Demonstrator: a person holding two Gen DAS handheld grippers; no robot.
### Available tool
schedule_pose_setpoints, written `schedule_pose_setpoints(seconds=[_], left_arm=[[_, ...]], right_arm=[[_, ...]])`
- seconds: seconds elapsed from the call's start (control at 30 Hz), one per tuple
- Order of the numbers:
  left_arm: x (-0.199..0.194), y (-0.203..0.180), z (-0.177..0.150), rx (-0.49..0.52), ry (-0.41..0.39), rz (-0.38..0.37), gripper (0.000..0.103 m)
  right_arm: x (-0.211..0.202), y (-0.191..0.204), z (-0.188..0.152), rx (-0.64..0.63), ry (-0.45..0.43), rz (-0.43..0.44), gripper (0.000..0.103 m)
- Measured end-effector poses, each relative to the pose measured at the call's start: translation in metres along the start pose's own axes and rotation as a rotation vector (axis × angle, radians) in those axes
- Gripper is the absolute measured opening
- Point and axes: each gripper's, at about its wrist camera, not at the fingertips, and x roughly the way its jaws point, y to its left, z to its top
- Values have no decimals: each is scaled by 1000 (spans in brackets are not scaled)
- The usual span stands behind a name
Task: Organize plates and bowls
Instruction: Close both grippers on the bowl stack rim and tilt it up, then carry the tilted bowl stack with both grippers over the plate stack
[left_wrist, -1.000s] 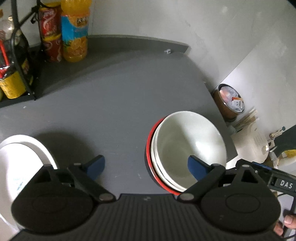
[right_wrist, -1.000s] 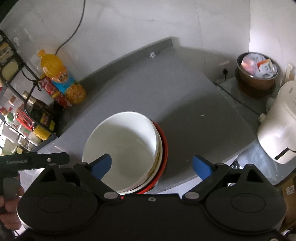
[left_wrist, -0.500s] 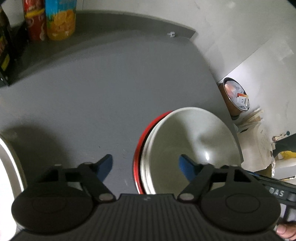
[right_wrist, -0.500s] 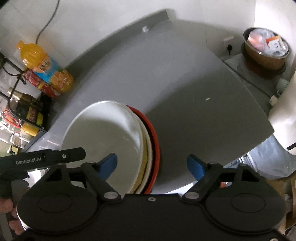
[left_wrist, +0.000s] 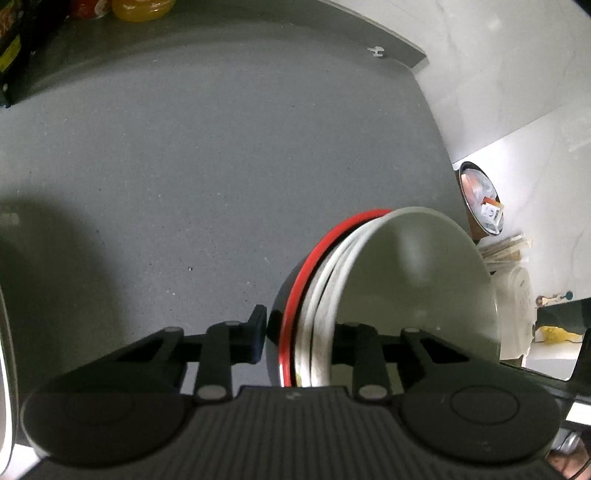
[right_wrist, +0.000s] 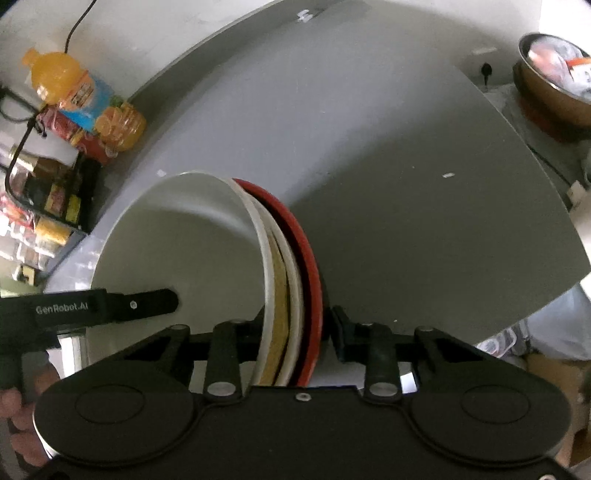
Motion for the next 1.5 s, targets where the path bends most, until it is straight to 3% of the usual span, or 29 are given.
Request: schedule_pose_setpoints(seconds=[0.1, 0.53, 1.5], left_arm=[[-1, -2, 0, 36, 1, 3, 27], [-28, 4, 4, 17, -39, -6, 27], [-121, 65, -10, -87, -163, 14, 28]], right_arm=[[-2, -2, -1, 11, -3, 6, 30], [-15, 27, 3, -48, -27, 18, 29], [-31, 118, -6, -144, -23, 104, 29]])
